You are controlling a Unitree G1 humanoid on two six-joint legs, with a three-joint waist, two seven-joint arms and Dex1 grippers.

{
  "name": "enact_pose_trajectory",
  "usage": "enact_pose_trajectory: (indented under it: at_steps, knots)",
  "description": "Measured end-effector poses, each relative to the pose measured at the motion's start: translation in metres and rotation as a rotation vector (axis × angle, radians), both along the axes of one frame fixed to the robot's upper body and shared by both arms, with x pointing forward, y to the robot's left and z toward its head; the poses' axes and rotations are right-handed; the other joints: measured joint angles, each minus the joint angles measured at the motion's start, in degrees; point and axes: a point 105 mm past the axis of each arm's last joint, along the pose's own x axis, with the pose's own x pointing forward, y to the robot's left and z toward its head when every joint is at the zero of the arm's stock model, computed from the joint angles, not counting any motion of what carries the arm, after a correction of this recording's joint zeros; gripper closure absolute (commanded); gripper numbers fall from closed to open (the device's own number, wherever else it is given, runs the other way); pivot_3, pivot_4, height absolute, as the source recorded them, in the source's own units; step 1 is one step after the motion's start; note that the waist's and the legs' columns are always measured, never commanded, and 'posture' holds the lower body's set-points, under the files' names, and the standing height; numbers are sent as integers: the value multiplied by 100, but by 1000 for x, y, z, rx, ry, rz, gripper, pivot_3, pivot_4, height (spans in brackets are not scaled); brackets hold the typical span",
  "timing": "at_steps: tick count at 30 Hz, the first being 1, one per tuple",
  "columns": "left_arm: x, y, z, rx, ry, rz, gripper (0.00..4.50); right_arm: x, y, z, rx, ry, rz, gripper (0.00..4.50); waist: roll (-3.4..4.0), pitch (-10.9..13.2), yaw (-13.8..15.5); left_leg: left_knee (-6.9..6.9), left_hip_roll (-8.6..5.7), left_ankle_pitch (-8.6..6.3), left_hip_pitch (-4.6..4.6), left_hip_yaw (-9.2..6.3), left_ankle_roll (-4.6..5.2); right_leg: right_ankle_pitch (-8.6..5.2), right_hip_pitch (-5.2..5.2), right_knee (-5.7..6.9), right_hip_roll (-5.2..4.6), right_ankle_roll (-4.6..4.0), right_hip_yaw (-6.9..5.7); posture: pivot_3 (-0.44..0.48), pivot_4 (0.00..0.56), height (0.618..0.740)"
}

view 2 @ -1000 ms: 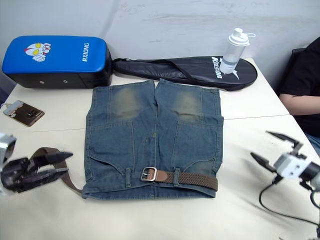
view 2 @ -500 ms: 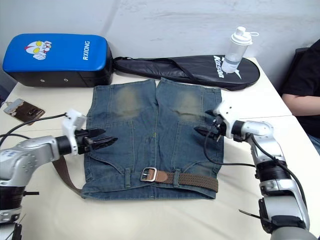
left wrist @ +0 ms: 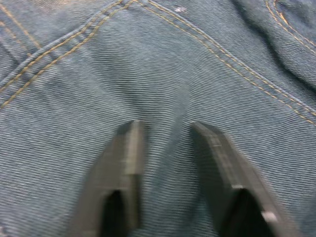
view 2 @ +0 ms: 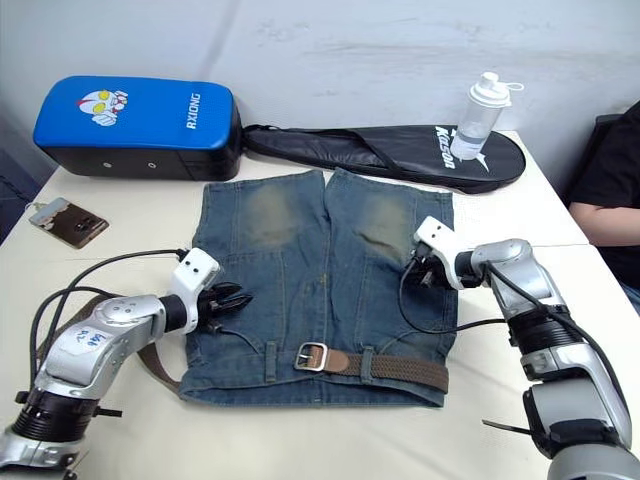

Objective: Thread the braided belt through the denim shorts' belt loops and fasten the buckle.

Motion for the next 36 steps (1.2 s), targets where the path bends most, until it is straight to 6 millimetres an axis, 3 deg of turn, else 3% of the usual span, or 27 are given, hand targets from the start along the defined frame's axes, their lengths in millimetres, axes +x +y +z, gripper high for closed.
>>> enact_pose_trajectory:
  at_steps: [5,9,12,14,15,16,17,18,24,26,27,31,33,36]
  knots:
    - [7,-17,0,-93,-10,41,4424,17,3,7,-53,-134,40,4500,8,7,-11,2,-4,5,-4,6,0,5,-5,4,-1,7,1,0,150,740]
    - [48,-37,11,-116,-157,128,4424,71,9,54,-206,-557,-34,4500,17,65,-18,3,-12,34,-30,12,-4,7,-36,18,1,11,3,0,150,740]
    - [63,-34,14,-71,-213,161,4424,82,11,71,-225,-668,-70,4500,12,68,-46,-1,2,35,-34,17,-5,3,-39,10,18,5,2,0,150,740]
    - [74,-28,17,-16,-262,190,4424,87,15,69,-212,-691,-94,4500,11,68,-100,-8,12,35,-37,20,-5,3,-40,15,28,5,2,0,150,740]
    - [76,-26,18,-3,-274,197,4483,88,17,66,-207,-688,-93,4059,12,68,-133,-12,13,35,-38,21,-4,3,-40,15,30,6,1,0,150,740]
    - [79,-22,18,22,-298,208,4148,88,19,56,-189,-659,-104,3575,14,70,-153,-13,14,35,-39,24,-4,3,-40,17,29,6,2,0,150,740]
    - [81,-18,18,44,-314,217,3794,88,20,51,-173,-636,-115,3400,14,72,-174,-10,18,36,-38,26,-3,3,-40,17,32,6,2,0,150,740]
    - [85,-9,19,85,-332,234,3522,87,21,45,-143,-609,-130,2827,15,75,-213,-7,20,37,-33,31,-3,3,-42,16,33,6,8,0,150,740]
    - [84,18,26,124,-375,290,794,87,15,48,-59,-581,-175,0,21,79,-310,-22,27,38,-27,34,-10,1,-42,26,39,2,13,0,150,740]
    - [82,20,25,30,-343,319,134,86,13,51,-20,-556,-180,0,29,84,-310,-25,28,38,-27,36,-10,1,-43,25,40,2,14,0,150,740]
    - [77,17,28,-119,-300,350,17,85,12,56,31,-528,-175,0,35,104,-304,-24,28,38,-29,37,-10,1,-44,24,39,3,16,0,150,740]
    - [56,9,41,-410,-192,337,17,78,20,86,149,-478,-73,0,31,147,-298,-20,32,38,-31,35,-10,2,-47,27,43,4,21,0,150,740]
    - [36,13,60,-493,-165,278,17,58,27,97,197,-401,83,0,27,152,-294,-26,36,36,-33,28,-15,2,-48,24,47,4,21,0,150,740]
    - [7,9,78,-469,-141,136,17,26,36,90,216,-300,257,0,27,152,-281,-30,34,30,-28,24,-24,2,-43,18,46,4,19,0,150,740]
